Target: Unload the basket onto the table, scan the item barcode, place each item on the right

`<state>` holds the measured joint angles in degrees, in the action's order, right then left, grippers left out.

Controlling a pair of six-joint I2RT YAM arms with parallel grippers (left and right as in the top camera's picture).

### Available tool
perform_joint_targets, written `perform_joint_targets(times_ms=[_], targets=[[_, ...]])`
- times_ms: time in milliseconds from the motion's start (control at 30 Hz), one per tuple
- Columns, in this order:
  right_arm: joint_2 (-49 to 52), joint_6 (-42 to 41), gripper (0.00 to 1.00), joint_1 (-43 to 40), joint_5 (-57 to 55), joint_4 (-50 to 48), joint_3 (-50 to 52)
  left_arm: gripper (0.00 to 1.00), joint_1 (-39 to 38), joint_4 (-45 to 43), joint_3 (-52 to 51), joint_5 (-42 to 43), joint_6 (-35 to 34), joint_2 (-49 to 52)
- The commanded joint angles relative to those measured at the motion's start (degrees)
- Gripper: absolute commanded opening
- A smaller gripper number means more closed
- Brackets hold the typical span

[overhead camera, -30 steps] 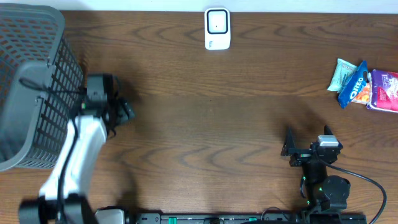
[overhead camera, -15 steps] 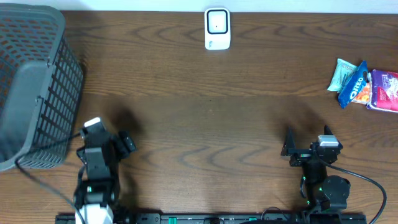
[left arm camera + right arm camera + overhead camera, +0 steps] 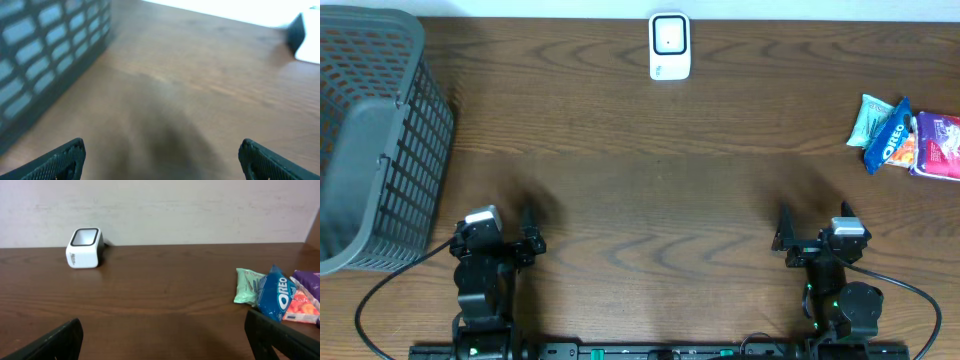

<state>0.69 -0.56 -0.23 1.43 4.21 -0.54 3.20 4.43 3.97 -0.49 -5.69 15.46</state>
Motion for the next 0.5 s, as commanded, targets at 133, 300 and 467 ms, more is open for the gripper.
perform_joint_targets(times_ms=[133, 300, 467], targets=[[-0.4, 0.8, 0.99, 0.4, -0.5, 0.1, 0.2, 0.98, -0.1, -1.5, -3.7, 4.8, 3.7, -9.0], [-0.4, 0.8, 0.99, 0.4, -0.5, 0.1, 0.2, 0.98, -0.2, -1.2, -3.7, 5.5, 3.5, -15.0], [-0.4, 0.8, 0.99, 0.4, -0.5, 0.1, 0.2, 0.98, -0.3, -1.0, -3.7, 6.5, 3.6, -15.4]])
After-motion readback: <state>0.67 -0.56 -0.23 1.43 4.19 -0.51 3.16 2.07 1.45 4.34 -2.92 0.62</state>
